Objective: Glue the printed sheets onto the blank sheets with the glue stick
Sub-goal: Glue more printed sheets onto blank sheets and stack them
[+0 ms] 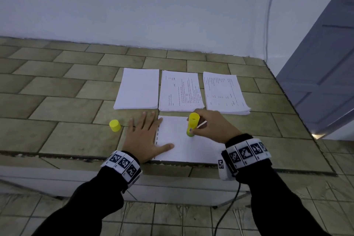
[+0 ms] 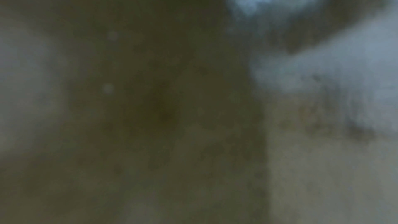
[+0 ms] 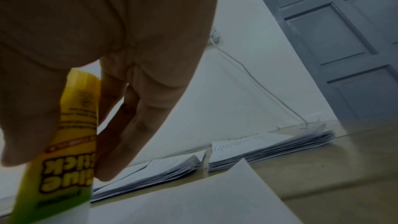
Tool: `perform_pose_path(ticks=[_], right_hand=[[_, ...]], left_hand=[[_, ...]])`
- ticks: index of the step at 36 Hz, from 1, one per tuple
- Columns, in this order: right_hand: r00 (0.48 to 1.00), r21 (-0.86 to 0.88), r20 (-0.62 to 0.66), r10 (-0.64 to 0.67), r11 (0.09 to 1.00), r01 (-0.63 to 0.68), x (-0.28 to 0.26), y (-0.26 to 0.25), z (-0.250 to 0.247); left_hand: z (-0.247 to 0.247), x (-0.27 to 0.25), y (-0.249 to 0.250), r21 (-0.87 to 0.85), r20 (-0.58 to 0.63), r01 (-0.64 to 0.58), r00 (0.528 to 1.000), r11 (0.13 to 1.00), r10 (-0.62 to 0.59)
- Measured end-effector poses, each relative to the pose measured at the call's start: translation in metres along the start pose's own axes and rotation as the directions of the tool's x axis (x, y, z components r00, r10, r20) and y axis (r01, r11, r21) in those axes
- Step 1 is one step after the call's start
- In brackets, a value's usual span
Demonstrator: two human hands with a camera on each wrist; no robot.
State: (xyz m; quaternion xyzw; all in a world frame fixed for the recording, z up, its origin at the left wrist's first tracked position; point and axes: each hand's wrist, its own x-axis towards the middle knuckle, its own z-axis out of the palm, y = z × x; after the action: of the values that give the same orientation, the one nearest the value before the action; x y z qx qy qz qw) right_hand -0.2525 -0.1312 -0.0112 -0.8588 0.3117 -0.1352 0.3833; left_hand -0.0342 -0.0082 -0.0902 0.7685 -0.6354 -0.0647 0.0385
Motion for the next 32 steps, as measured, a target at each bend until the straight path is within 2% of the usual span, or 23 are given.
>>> perform_pose_path(ticks=[8, 15, 18, 22, 27, 32], right_hand=[[0.99, -0.039, -0.122, 0.073, 0.996, -0.078, 0.034, 0.013, -0.008], [0.987, -0.006, -0.137, 0.085, 0.996, -0.087, 0.01, 0.014, -0.015], [0.993, 0.064, -0.099, 0.059, 0.997, -0.053, -0.012, 0.018, -0.02], [0.997, 0.093, -0.032, 0.076, 0.993, -0.072, -0.037, 0.024, -0.026], [0.998, 0.108, 0.006, 0.067, 0.992, -0.067, -0.06, 0.028, -0.033], [0.999, 0.052, 0.023, 0.049, 0.997, -0.05, -0.063, 0.029, -0.035]], left_hand=[[-0.002, -0.001, 0.001, 0.008, 0.0, 0.004, 1.0, 1.0, -0.004], [-0.001, -0.001, -0.001, 0.022, 0.005, 0.01, 1.0, 1.0, -0.01], [-0.001, 0.0, -0.001, 0.017, 0.0, 0.012, 1.0, 1.0, -0.012], [-0.001, 0.0, -0.001, 0.017, -0.002, 0.018, 1.0, 1.0, -0.018], [0.0, 0.0, 0.0, 0.017, 0.005, 0.016, 1.0, 1.0, -0.016], [-0.001, -0.001, 0.0, 0.019, 0.008, 0.011, 1.0, 1.0, -0.011]])
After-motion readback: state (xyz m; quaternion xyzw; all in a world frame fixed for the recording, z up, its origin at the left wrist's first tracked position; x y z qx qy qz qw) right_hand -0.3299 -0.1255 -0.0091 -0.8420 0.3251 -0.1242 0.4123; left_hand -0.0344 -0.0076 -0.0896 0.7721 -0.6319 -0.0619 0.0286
